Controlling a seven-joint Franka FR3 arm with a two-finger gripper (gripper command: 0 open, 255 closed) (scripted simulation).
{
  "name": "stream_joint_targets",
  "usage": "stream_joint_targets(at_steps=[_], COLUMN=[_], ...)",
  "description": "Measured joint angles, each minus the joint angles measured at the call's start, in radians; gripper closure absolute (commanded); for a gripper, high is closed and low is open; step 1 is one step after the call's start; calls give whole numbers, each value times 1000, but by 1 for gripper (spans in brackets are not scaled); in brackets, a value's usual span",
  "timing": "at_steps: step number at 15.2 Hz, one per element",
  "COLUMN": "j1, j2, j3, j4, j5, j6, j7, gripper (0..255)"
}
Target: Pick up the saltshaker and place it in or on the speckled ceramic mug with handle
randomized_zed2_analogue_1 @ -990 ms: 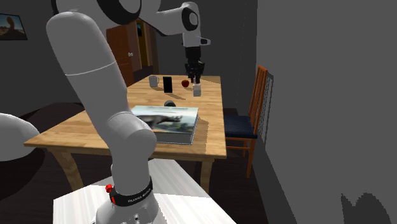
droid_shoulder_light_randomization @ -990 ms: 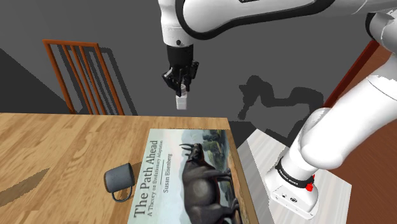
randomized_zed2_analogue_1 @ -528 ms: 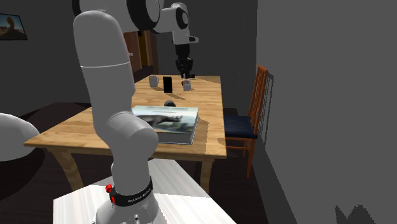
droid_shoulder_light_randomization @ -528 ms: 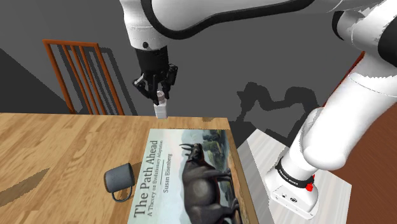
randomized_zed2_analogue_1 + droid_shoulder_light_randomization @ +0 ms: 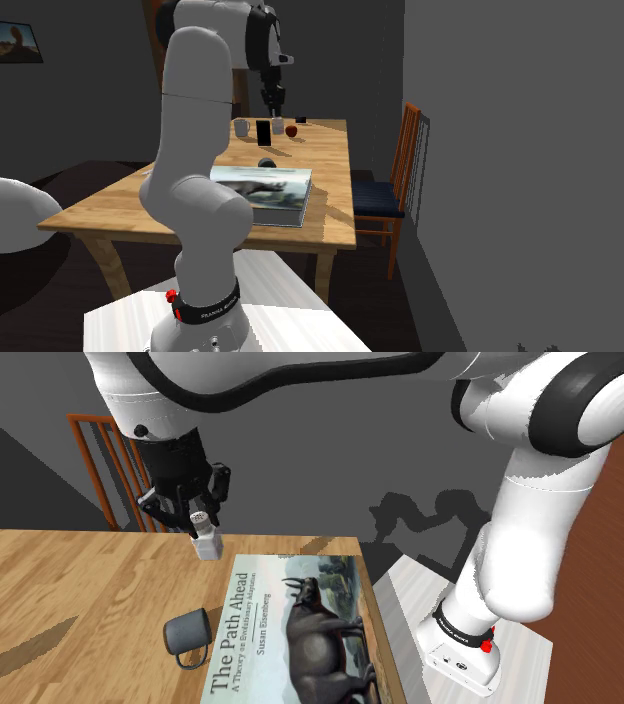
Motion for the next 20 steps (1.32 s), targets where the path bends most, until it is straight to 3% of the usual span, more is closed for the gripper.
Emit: stream_joint_targets(at_steps=[3,7,8,11,20], j1=[87,255,277,281,229], j2=[122,324,352,367,330], j3=[13,2,-2,-4,4], j4=[168,493,531,514,322], j5=[-63,-162,-174,-178,-161], j6=[-70,-211,-223,-196,-49], j7=[70,132,139,151,174], gripper=[255,255,255,255,255])
